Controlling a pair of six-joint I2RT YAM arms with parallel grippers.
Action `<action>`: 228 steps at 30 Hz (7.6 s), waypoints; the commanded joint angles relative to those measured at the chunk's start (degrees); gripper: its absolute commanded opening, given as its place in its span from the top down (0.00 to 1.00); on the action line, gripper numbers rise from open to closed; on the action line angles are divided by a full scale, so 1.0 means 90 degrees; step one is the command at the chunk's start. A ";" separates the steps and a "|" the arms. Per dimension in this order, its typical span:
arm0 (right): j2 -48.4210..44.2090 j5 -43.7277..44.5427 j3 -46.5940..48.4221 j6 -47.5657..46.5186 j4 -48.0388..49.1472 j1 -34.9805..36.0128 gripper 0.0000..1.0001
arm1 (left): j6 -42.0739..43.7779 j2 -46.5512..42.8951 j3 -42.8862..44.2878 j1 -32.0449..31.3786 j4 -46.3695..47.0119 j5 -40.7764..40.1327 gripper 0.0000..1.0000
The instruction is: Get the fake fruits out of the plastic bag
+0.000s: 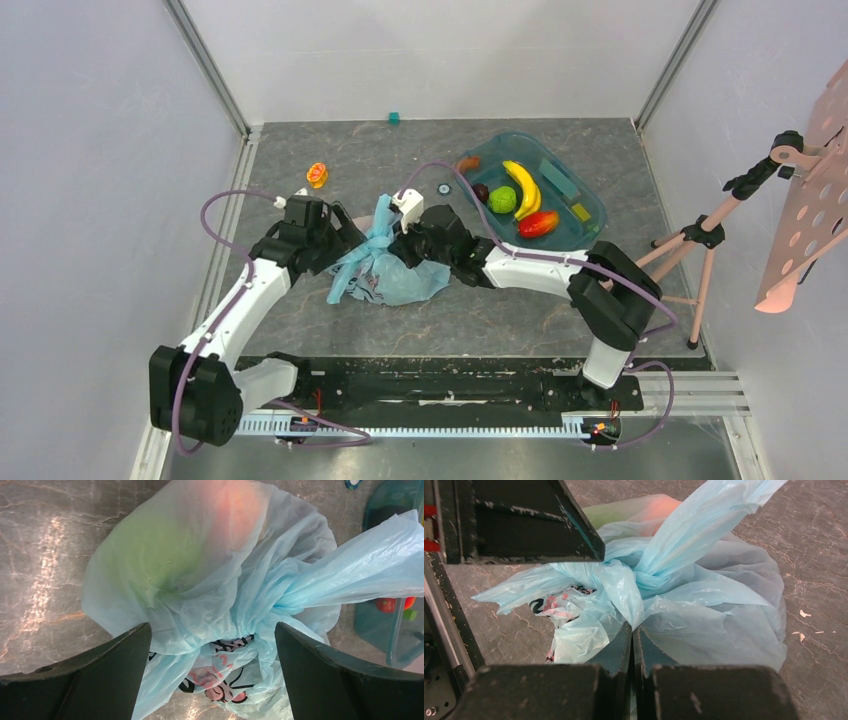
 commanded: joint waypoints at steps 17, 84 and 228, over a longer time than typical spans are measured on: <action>-0.0391 0.0664 -0.0306 -0.0386 0.0131 0.0189 1.00 | -0.1594 -0.1485 -0.0204 -0.0014 -0.0741 -0.0550 0.00; -0.3725 -0.0748 -0.2653 -0.1859 0.0394 -0.0651 0.22 | -0.0154 -0.0621 -0.0477 0.0368 0.0609 -0.0436 0.98; -0.4776 0.2074 -0.2326 -0.0016 -0.0611 -0.0590 1.00 | 0.5093 -0.2825 0.1120 -0.3610 0.1731 -0.2204 0.98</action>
